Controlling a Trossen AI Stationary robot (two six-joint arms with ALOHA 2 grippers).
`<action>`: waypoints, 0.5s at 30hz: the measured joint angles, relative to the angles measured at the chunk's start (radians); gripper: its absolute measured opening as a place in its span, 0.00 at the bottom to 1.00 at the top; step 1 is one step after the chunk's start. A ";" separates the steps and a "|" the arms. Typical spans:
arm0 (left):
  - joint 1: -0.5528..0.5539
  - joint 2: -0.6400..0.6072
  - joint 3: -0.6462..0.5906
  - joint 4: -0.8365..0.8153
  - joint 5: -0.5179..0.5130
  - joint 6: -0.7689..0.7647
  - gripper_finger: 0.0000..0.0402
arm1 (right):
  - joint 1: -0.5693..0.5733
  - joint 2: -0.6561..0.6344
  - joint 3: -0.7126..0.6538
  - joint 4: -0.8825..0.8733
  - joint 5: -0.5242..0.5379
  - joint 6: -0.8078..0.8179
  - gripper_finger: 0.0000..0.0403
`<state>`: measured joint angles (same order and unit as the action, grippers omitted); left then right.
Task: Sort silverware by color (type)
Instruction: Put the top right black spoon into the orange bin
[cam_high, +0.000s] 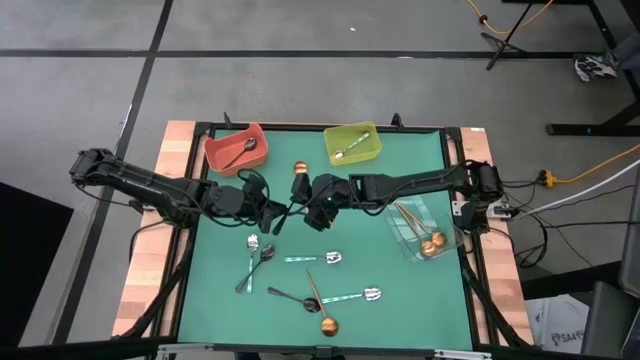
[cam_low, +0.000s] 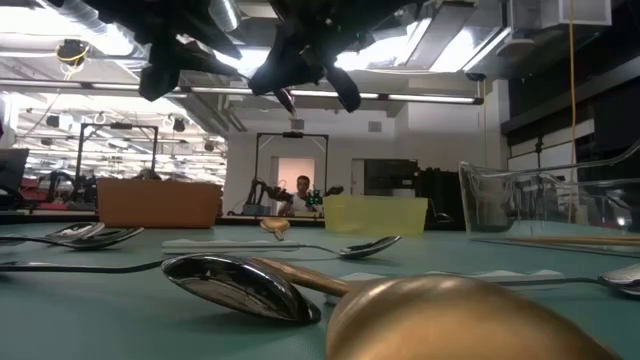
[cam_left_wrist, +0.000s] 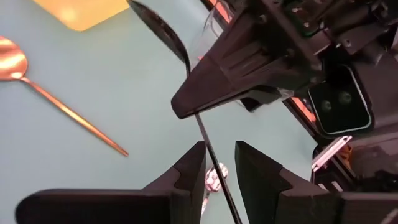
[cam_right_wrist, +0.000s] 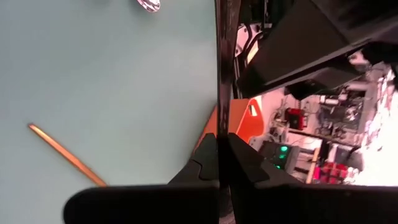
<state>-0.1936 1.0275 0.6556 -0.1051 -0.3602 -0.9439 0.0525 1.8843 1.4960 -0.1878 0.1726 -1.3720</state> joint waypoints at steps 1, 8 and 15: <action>0.000 0.000 0.000 -0.002 0.010 -0.005 0.20 | 0.005 0.000 0.000 0.007 0.000 -0.020 0.00; 0.000 0.000 0.000 -0.017 0.070 -0.052 0.20 | 0.034 0.000 0.000 0.019 -0.001 -0.121 0.00; 0.000 0.000 0.000 -0.016 0.094 -0.055 0.20 | 0.033 0.000 0.000 0.022 0.002 -0.125 0.00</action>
<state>-0.1939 1.0275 0.6556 -0.1215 -0.2666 -0.9992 0.0853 1.8840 1.4963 -0.1654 0.1749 -1.4975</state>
